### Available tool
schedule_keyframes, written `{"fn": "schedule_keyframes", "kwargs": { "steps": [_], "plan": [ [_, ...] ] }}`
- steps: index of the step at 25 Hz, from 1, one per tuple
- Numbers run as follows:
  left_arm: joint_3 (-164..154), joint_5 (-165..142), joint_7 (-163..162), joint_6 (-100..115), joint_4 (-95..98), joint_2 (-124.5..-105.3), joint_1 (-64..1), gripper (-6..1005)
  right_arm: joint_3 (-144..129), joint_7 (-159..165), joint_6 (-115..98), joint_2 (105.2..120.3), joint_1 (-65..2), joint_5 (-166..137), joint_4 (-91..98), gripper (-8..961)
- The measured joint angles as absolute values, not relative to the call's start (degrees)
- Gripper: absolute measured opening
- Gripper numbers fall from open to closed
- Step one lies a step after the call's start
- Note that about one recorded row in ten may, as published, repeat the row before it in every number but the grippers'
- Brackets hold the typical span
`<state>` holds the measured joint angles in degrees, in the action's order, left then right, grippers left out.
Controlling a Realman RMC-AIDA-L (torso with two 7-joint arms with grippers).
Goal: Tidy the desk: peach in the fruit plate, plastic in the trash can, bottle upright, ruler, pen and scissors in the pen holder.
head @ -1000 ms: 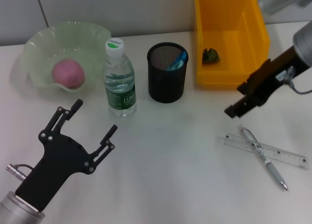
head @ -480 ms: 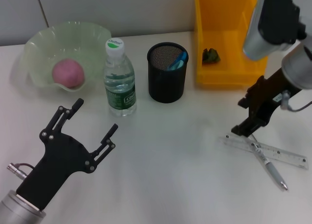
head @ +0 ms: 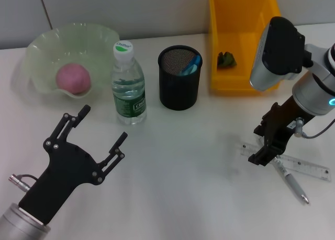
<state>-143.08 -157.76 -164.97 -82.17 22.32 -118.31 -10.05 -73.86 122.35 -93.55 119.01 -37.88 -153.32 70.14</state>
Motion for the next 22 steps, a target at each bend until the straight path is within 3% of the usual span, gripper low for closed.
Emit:
{"fn": "schedule_keyframes", "kwargs": {
  "steps": [22],
  "plan": [
    [-143.03,-157.68,-164.97,-82.25,22.74,-118.4,-9.75,783,-75.16,121.81,-88.14,119.0,-39.19,-154.55,62.88,674]
  ]
}}
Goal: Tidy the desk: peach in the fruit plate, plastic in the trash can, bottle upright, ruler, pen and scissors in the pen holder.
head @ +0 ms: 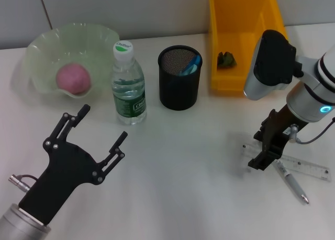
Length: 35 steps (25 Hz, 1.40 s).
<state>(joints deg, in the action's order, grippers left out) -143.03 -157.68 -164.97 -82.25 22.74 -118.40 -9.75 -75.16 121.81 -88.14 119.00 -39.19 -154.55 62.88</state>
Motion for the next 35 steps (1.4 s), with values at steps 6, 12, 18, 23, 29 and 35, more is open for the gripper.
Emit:
{"fn": "schedule_keyframes", "kwargs": {
  "steps": [6,12,18,23,29,35],
  "plan": [
    [-143.17,-157.68,-164.97,-82.57,22.77,-118.38,-9.49,783,-77.1,122.34,-87.58,118.98,-41.68,-155.32,57.51,663],
    [-143.51,-157.7,-164.97,-82.98,22.76,-118.31,-9.41,783,-76.79,122.43,-87.79,119.0,-42.24,-155.58,56.99,615],
    [-143.52,-157.74,-164.97,-83.19,22.63,-118.3,-9.24,783,-76.73,122.63,-88.37,119.02,-41.56,-155.19,58.55,444],
    [-143.52,-157.89,-164.97,-83.42,22.62,-118.23,-9.16,783,-76.24,123.67,-88.95,119.07,-40.44,-154.98,61.81,387],
    [-143.52,-157.83,-164.97,-83.69,22.64,-118.21,-9.14,783,-75.07,124.23,-89.91,119.16,-39.16,-154.05,65.93,386],
    [-143.52,-157.78,-164.97,-83.85,22.78,-118.21,-9.14,783,-70.39,126.22,-92.11,119.15,-38.37,-149.62,72.48,386]
  ]
}}
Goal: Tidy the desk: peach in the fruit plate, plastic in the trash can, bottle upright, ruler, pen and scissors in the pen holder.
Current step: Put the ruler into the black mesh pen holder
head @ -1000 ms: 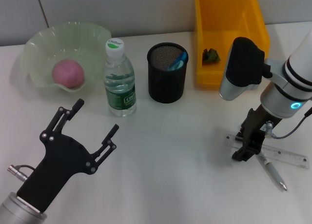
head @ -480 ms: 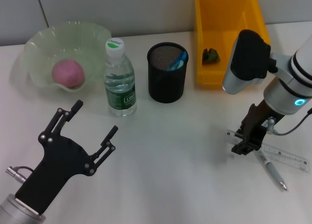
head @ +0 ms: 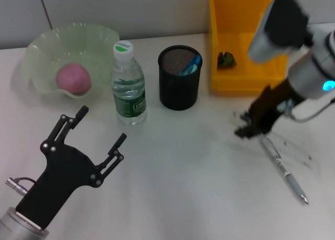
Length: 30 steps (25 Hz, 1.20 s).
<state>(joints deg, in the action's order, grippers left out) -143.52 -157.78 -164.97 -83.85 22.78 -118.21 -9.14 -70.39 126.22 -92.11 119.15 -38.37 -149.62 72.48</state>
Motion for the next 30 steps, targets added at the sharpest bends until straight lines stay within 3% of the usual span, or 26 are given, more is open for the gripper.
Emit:
{"fn": "schedule_keyframes", "kwargs": {
  "steps": [8,12,17,30],
  "plan": [
    [-143.53,-157.75,-164.97,-84.96,22.62,-118.21,-9.08,783,-66.88,129.69,-93.18,119.23,-36.01,-147.33,87.52,404],
    [-143.52,-157.76,-164.97,-85.96,22.38,-118.21,-8.82,783,-67.43,129.73,-84.07,119.51,-31.7,-140.81,93.81,413],
    [-143.53,-157.77,-164.97,-86.28,22.35,-118.21,-8.7,783,-74.1,121.78,-64.77,119.48,-24.2,-125.62,91.98,424],
    [-143.52,-157.77,-164.97,-86.8,22.17,-118.12,-9.1,783,-83.09,92.49,-44.7,119.46,-20.55,-94.29,81.72,453]
  ]
}}
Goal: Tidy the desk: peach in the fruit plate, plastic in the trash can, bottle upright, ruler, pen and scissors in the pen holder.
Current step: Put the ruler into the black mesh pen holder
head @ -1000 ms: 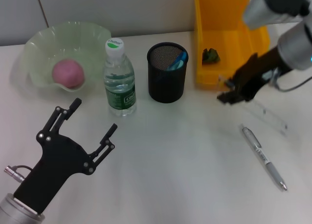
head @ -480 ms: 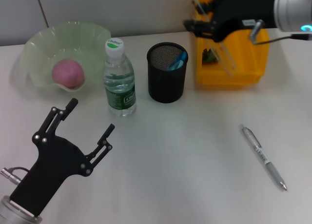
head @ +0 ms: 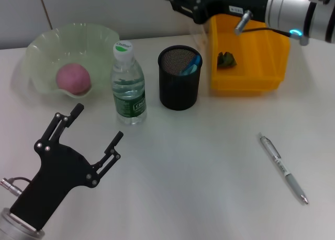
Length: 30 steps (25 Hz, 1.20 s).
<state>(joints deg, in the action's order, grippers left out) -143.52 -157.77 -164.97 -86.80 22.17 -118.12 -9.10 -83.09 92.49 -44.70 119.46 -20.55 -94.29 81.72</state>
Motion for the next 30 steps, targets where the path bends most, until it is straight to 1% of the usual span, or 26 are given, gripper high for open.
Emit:
{"fn": "schedule_keyframes", "kwargs": {
  "steps": [1,5,10,16,25,30],
  "plan": [
    [-143.52,-157.76,-164.97,-86.81,22.05,-118.12,-9.12,783,-83.09,92.49,-44.7,119.46,-20.55,-94.29,81.72,455],
    [-143.47,-157.77,-164.97,-86.9,21.86,-118.12,-9.14,783,-83.54,75.86,-43.81,119.37,-21.38,-76.28,72.88,464],
    [-143.33,-157.76,-164.97,-86.93,21.74,-118.12,-9.2,783,-83.69,66.22,-43.93,119.37,-22.76,-64.93,64.62,475],
    [-143.1,-157.76,-164.97,-86.92,21.6,-118.13,-9.23,783,-83.9,63.6,-44.04,119.46,-23.85,-61.15,58.65,488],
    [-143.1,-157.76,-164.97,-86.93,21.5,-118.13,-9.15,783,-83.82,51.65,-49.48,119.53,-29.1,-48.05,43.11,508],
    [-143.32,-157.76,-164.97,-86.99,21.52,-118.13,-9.07,783,-83.31,49.83,-49.86,119.52,-31.8,-47.12,37.69,520]
  ]
}}
